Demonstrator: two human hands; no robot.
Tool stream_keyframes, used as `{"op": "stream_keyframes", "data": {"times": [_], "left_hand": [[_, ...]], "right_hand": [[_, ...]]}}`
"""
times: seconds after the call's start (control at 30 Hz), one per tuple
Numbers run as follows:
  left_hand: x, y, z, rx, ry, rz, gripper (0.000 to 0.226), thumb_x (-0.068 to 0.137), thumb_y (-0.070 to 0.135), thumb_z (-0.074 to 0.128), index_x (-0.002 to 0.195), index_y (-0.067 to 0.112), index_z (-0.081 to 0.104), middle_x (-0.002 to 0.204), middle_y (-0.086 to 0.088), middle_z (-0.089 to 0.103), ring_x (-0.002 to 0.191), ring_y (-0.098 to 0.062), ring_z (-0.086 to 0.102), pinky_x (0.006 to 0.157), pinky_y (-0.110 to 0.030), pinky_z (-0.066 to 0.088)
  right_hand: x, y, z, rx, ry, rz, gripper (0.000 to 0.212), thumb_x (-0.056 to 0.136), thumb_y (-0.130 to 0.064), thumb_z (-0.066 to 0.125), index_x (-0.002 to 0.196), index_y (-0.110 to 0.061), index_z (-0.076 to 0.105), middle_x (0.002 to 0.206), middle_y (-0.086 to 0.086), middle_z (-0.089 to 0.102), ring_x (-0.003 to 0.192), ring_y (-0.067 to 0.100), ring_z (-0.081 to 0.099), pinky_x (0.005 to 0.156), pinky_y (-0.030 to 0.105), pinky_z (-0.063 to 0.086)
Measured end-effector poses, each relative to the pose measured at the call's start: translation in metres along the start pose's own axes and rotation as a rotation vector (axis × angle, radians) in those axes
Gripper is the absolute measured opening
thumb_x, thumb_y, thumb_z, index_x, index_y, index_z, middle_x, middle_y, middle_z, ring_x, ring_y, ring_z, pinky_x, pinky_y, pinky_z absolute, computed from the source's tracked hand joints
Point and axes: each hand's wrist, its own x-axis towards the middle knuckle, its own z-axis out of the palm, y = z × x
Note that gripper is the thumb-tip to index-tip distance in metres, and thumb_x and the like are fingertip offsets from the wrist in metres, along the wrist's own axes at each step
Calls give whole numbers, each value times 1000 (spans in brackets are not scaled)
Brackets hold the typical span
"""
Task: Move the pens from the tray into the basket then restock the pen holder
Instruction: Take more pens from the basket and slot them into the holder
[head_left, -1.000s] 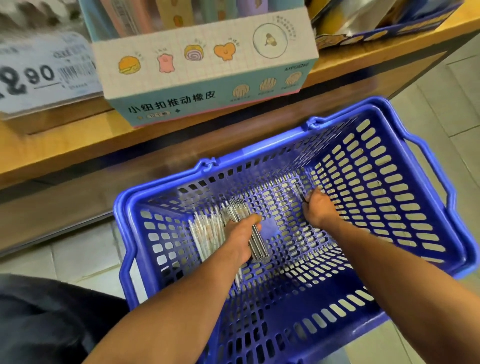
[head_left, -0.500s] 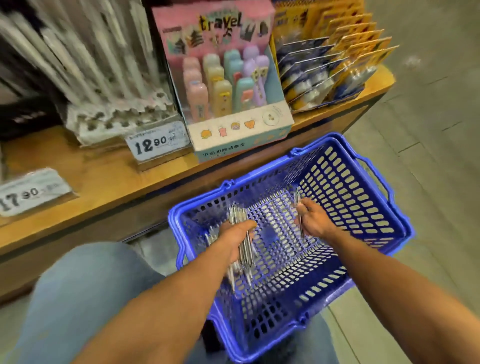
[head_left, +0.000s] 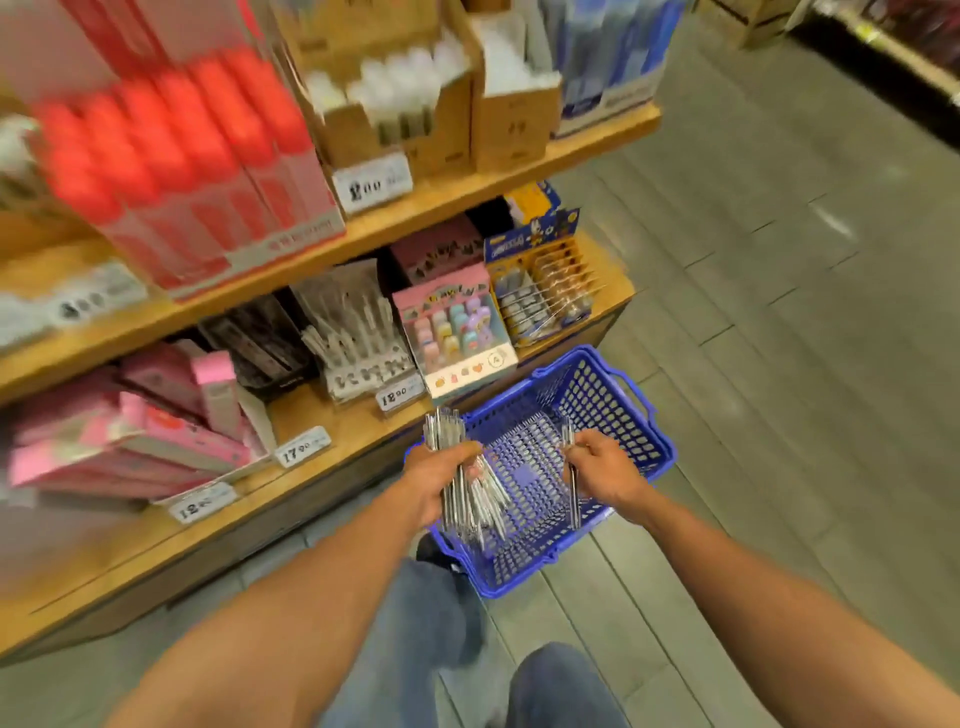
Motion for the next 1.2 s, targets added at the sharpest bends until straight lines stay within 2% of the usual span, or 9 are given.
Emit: {"op": "stream_keyframes", "data": {"times": [0.2, 0.33, 0.47, 0.63, 0.73, 0.83, 0.97, 1.07, 1.2], "left_hand": [[-165, 32, -21, -112, -70, 35, 3, 88, 3, 69, 88, -1, 68, 72, -14, 70, 53, -16, 67, 53, -31, 59], [-246, 39, -42, -188, -124, 69, 2, 84, -4, 68, 85, -4, 68, 70, -17, 70, 54, -19, 67, 65, -42, 61], [-305, 43, -76, -237, -86, 98, 8, 85, -1, 66, 83, -6, 72, 74, -19, 73, 57, -19, 70, 52, -29, 59], [-345, 45, -135, -328, -34, 152, 11, 88, 0, 63, 86, -5, 72, 75, -18, 74, 58, -16, 72, 52, -27, 59], [-362, 44, -180, -396, -32, 189, 11, 85, -1, 67, 93, -8, 71, 91, -23, 75, 67, -20, 74, 61, -30, 62], [-376, 43, -225, -410, -1, 238, 32, 74, 3, 74, 102, -9, 67, 97, -25, 74, 74, -26, 74, 61, -32, 61], [-385, 51, -287, -465, 41, 281, 30, 62, 9, 77, 87, -7, 73, 92, -25, 74, 75, -29, 74, 60, -35, 61], [-389, 62, -338, -465, -19, 270, 33, 67, 12, 76, 93, -7, 71, 91, -22, 73, 78, -28, 70, 76, -42, 60], [-391, 76, -396, -461, -2, 265, 21, 71, 14, 75, 83, -3, 75, 83, -19, 73, 67, -26, 70, 60, -39, 61]], "right_hand": [[-134, -72, -31, 5, 8, -67, 20, 94, -17, 50, 74, -15, 51, 65, 5, 61, 64, 21, 61, 61, 34, 47], [-201, -115, -38, 29, 1, -104, 23, 93, -22, 54, 70, -16, 55, 66, 9, 67, 52, 15, 54, 51, 29, 42], [-253, -156, -28, 51, -43, -139, 21, 89, -25, 57, 76, -9, 64, 71, 12, 70, 44, 12, 51, 42, 20, 40], [-290, -200, 5, 15, -129, -206, 24, 92, -22, 55, 76, -7, 65, 57, 0, 65, 44, 10, 50, 40, 18, 36], [-299, -227, 35, 27, -153, -227, 23, 92, -21, 56, 78, -7, 67, 69, 10, 68, 48, 14, 50, 43, 21, 38], [-305, -254, 71, 7, -172, -242, 24, 93, -20, 56, 74, -10, 66, 67, 8, 67, 47, 14, 51, 45, 23, 39], [-307, -292, 127, -52, -228, -244, 27, 94, -23, 56, 87, 2, 63, 79, 14, 70, 49, 15, 51, 42, 23, 36], [-310, -324, 173, -64, -244, -261, 23, 94, -23, 56, 83, -8, 68, 76, 20, 65, 49, 15, 51, 42, 24, 35], [-310, -367, 222, -88, -264, -317, 35, 96, -26, 55, 63, -25, 67, 57, 3, 58, 46, 14, 49, 45, 24, 33]]}}
